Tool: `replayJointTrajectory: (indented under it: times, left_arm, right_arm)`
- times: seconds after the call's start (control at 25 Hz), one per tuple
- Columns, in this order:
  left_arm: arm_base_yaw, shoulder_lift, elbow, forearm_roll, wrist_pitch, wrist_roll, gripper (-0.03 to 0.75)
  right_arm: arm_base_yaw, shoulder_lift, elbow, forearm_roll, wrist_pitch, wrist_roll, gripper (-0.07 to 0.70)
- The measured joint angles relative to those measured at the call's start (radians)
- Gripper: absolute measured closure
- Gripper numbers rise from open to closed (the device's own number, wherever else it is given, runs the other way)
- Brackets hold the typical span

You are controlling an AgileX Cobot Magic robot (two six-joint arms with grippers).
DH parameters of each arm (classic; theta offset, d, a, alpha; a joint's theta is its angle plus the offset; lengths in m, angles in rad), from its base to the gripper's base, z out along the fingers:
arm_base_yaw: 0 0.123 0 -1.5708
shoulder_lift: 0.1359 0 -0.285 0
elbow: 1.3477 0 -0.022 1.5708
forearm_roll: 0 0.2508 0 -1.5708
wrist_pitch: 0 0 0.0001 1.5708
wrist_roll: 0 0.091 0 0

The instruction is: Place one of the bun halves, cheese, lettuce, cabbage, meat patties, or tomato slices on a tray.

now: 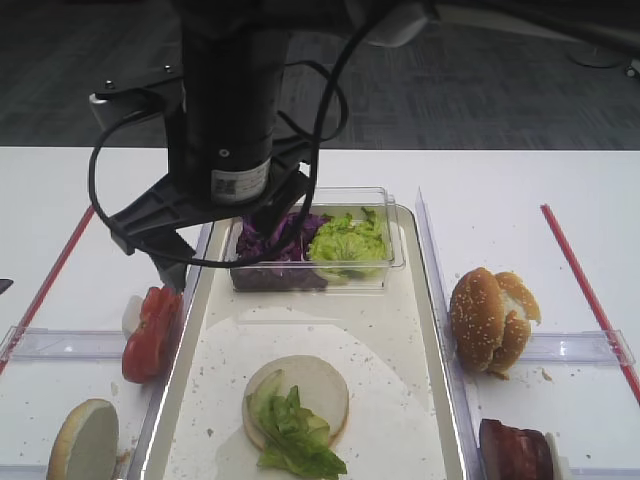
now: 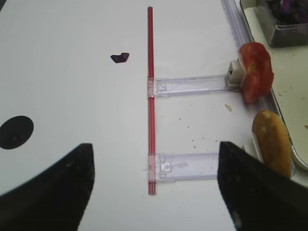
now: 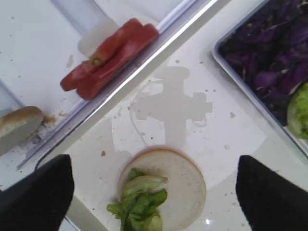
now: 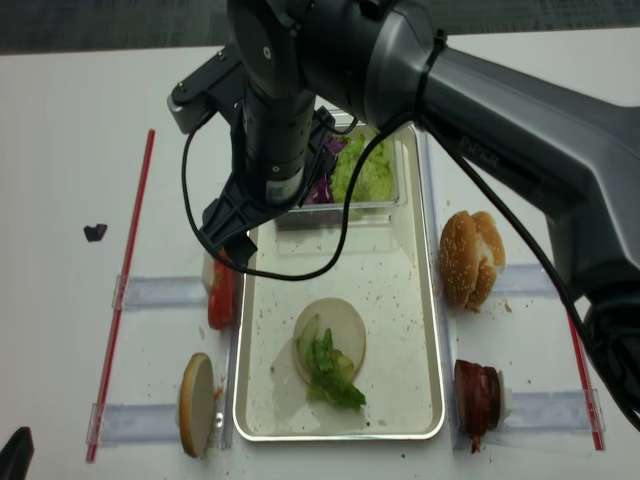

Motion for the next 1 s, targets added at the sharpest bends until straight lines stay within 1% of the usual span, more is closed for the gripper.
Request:
replayJointTrajectory:
  times: [0.16, 0.32, 0.48, 0.84, 1.0]
  left_arm:
    - [0.0, 0.0, 0.0, 0.0, 0.0, 0.0, 0.224]
    - [0.0, 0.0, 0.0, 0.0, 0.0, 0.0, 0.224]
    - [0.0, 0.0, 0.0, 0.0, 0.0, 0.0, 0.224]
    - [0.0, 0.0, 0.0, 0.0, 0.0, 0.0, 0.224]
    - [0.0, 0.0, 0.0, 0.0, 0.0, 0.0, 0.224]
  right_arm:
    - [-0.052, 0.0, 0.0, -0.014, 0.002, 0.007, -0.06]
    - [-0.158, 0.0, 0.0, -0.018, 0.002, 0.023, -0.06]
    - [-0.296, 0.0, 0.0, -0.034, 0.002, 0.025, -0.06]
    - [-0.67, 0.0, 0.0, -0.07, 0.002, 0.02, -0.06]
    - [-0.785, 0.0, 0.0, -0.067, 0.002, 0.014, -0.06]
